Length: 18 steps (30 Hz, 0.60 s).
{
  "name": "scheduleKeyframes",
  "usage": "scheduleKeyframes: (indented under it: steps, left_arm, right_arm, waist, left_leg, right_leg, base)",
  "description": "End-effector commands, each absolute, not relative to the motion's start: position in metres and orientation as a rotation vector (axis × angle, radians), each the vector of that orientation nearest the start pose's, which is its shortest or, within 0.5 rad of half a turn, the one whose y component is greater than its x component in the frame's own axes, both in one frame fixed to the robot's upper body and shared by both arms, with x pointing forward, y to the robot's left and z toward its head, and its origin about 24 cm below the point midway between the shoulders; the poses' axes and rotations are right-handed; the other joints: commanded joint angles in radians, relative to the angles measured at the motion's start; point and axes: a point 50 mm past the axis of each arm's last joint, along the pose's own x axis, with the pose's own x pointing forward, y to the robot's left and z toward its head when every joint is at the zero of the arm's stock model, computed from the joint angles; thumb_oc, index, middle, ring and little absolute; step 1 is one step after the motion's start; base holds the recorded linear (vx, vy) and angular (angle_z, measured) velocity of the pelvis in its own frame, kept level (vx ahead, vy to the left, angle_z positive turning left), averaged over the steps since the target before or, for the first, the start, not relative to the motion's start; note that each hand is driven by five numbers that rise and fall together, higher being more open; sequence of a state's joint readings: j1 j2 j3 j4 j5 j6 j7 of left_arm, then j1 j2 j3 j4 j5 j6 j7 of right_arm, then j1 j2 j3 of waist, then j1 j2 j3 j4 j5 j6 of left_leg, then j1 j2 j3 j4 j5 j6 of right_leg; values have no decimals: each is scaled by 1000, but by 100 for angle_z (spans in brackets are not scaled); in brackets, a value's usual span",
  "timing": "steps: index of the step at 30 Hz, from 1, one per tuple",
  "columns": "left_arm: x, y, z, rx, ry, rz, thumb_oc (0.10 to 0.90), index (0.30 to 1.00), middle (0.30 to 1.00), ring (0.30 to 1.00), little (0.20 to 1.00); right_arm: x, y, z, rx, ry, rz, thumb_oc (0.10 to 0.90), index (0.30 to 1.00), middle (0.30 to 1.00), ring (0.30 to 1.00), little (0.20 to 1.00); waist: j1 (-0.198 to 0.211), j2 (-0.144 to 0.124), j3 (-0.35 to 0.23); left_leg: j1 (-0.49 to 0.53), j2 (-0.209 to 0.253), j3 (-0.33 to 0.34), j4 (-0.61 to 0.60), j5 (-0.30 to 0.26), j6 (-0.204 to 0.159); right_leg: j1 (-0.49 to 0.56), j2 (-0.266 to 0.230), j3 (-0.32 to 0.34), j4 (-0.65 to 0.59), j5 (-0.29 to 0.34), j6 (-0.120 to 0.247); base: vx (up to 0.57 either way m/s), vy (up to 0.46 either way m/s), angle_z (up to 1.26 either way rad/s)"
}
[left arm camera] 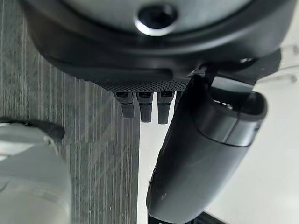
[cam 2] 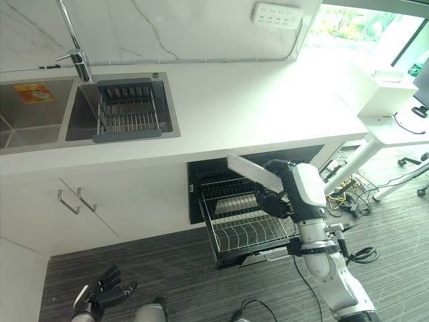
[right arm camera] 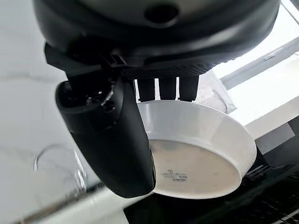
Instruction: Place the dishes in the dishwasher.
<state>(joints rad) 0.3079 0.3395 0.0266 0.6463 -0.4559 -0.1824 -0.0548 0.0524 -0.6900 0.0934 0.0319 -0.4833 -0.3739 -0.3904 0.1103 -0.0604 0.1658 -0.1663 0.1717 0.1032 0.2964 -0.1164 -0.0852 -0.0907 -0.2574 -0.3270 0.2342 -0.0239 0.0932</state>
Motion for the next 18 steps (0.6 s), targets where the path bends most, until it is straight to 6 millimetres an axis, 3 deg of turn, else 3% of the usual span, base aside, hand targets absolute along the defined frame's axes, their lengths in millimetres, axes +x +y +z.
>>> scheduleKeyframes:
  steps: [1, 4, 11, 18]
  left_arm:
    - [123, 291, -82, -13, 538, 311, 800, 900, 900, 900, 900]
    - [125, 295, -80, 93, 541, 294, 800, 900, 900, 900, 900]
    - [119, 305, -84, 136, 596, 316, 800, 900, 900, 900, 900]
    - [117, 304, -82, 267, 603, 253, 800, 900, 900, 900, 900]
  right_arm:
    - [241, -233, 129, -1086, -741, -85, 400, 300, 300, 300, 300]
    - [243, -239, 111, -1113, -671, -67, 400, 300, 300, 300, 300]
    - [249, -256, 72, -1181, -489, -48, 400, 300, 300, 300, 300]
    - [260, -275, 60, -1287, -352, -148, 400, 300, 300, 300, 300]
  waist:
    - [3, 17, -33]
    - [9, 16, -33]
    - [31, 14, -35]
    - [52, 19, -31]
  left_leg:
    - [79, 36, 62, 4, -89, -13]
    - [79, 32, 57, 4, -90, -12]
    - [80, 22, 41, 4, -93, -10]
    - [79, 12, 23, 4, -92, -7]
  right_leg:
    - [6, -42, -32, 66, -90, 100]
    - [9, -43, -36, 66, -91, 101]
    - [18, -49, -51, 66, -90, 104]
    - [19, -52, -57, 66, -86, 104]
  base:
    - [26, -14, 4]
    - [12, -18, 8]
    - [22, -15, 9]
    - [29, -10, 5]
